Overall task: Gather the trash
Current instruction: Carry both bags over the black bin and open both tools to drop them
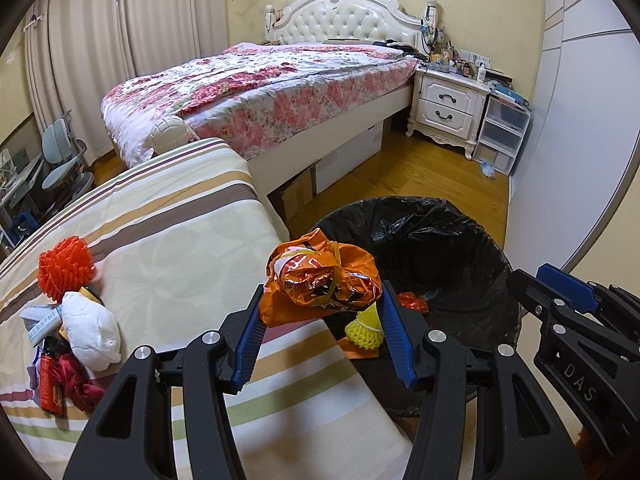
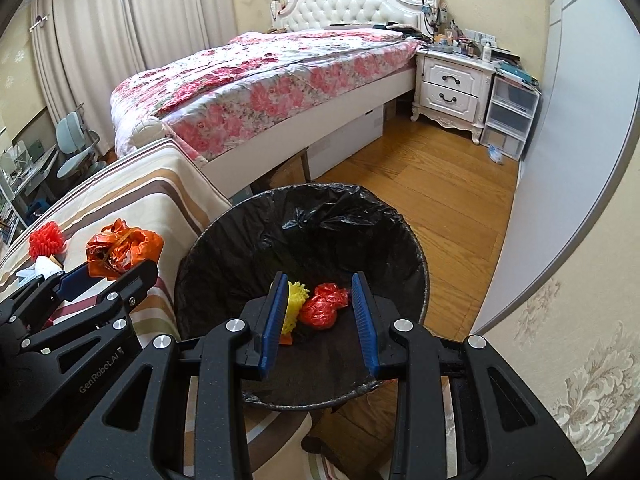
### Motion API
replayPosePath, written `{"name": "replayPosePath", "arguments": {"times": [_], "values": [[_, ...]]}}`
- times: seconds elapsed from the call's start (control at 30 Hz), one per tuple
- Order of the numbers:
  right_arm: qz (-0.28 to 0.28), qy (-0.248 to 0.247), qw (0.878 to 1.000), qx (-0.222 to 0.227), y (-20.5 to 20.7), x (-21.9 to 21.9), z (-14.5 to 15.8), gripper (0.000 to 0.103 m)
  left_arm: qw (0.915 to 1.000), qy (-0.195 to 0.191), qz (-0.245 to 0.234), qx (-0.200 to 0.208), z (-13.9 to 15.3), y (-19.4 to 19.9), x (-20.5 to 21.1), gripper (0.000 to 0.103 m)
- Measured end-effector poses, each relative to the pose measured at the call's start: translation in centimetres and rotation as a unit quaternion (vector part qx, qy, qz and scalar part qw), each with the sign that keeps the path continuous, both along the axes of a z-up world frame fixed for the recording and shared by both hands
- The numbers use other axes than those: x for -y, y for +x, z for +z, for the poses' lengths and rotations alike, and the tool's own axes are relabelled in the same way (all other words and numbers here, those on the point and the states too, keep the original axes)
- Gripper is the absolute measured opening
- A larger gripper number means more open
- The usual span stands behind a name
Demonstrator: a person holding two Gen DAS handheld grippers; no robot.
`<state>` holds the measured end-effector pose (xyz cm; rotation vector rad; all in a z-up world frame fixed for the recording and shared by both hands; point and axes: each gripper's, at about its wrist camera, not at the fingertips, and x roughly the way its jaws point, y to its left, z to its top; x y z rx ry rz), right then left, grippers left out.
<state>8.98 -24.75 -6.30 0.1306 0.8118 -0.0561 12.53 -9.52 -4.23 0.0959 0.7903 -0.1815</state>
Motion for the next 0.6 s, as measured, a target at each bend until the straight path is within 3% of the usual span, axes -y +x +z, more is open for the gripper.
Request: {"name": "replayPosePath", "arguments": {"times": [0.13, 0.3, 0.6], "values": [[-0.006, -0.001, 1.0, 0.0, -0.11, 0.35, -0.03, 0.033, 1.0, 0.003, -0.003, 0.005, 0.08, 0.01, 0.34, 0.056], [-0.012, 0.0, 1.0, 0.001, -0.26, 0.74, -0.04, 0.033, 0.9999, 0.003, 0.0, 0.012, 0.42, 0.28, 0.73, 0.071], [-0.015, 0.002, 1.0, 0.0, -0.41, 0.87, -0.01, 0.034, 0.9998, 0.003, 0.007, 0.018, 0.8, 0.31, 0.59, 0.075]]}}
